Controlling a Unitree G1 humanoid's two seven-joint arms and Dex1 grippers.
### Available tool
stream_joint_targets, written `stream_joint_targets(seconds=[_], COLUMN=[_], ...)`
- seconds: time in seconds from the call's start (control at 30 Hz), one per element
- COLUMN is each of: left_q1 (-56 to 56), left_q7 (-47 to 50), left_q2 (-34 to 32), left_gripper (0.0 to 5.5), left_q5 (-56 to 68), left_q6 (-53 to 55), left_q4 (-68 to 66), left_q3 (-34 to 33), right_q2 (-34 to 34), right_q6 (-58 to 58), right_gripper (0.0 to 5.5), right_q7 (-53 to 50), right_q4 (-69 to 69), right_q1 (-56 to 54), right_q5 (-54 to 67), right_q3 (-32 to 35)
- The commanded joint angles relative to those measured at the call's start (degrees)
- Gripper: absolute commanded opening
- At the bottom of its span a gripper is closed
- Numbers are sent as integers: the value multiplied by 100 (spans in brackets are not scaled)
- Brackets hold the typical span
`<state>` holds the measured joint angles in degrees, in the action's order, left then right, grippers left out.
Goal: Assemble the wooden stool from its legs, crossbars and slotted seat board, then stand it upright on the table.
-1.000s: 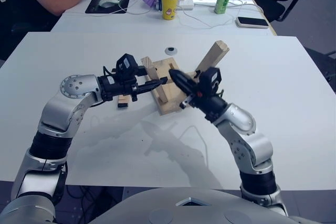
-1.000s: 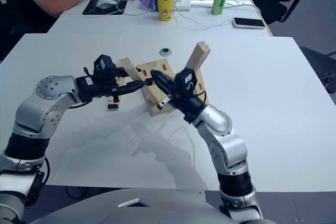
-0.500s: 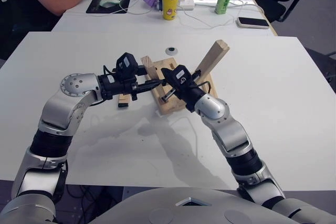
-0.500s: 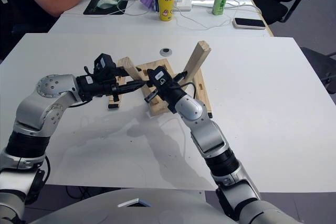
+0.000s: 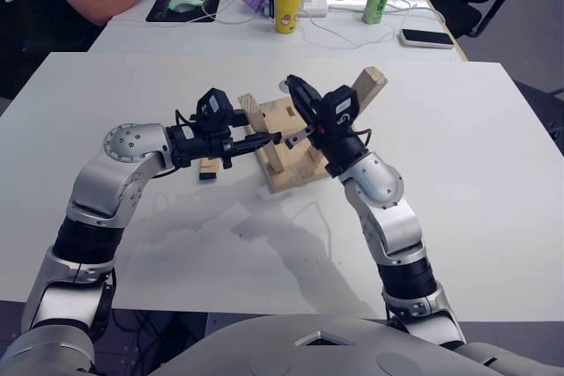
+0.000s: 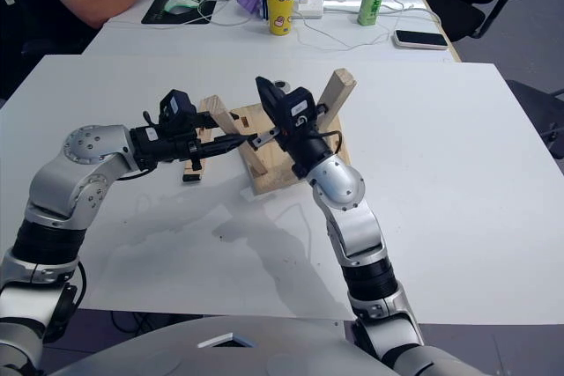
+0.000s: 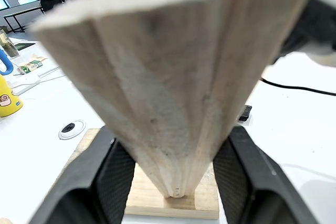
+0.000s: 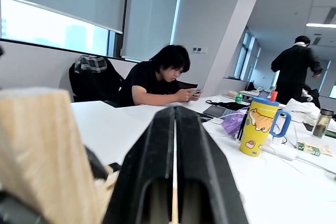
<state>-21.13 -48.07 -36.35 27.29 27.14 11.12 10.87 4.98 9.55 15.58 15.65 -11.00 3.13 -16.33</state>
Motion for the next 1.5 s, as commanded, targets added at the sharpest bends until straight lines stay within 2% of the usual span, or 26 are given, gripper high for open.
stream_joint_targets(seconds=[0.03,0.13,0.33,0.5,0.63,0.93,1.1,1.33,1.5], left_q1=[415,401,372,330,207,-126,-75,481,752], left_q7=[-46,-52,-54,-103,-254,-638,-664,-659,-530], left_q2=[-114,-126,-101,-134,-226,-229,-3,453,790], left_gripper=[203,203,203,203,203,203,203,203,203], left_q5=[-506,-504,-518,-496,-513,-553,-262,-136,-395], left_q6=[525,517,479,442,398,215,134,-456,-1176], left_q4=[-512,-528,-583,-593,-641,-954,-1122,-1501,-1822], left_q3=[550,553,565,542,534,575,326,79,73], right_q2=[455,574,-39,559,1016,462,271,547,754], right_q6=[2075,2737,439,-632,-1030,-262,802,2141,2477], right_gripper=[0,0,0,0,0,0,0,0,0], right_q7=[335,427,371,954,1243,788,340,575,770], right_q4=[-1198,-1244,-210,345,-68,-1695,-2222,-2204,-2307], right_q1=[207,303,267,994,1421,761,439,528,496], right_q5=[-471,-471,551,666,440,11,-463,-680,-700], right_q3=[-720,-791,250,531,547,208,2,-353,-580])
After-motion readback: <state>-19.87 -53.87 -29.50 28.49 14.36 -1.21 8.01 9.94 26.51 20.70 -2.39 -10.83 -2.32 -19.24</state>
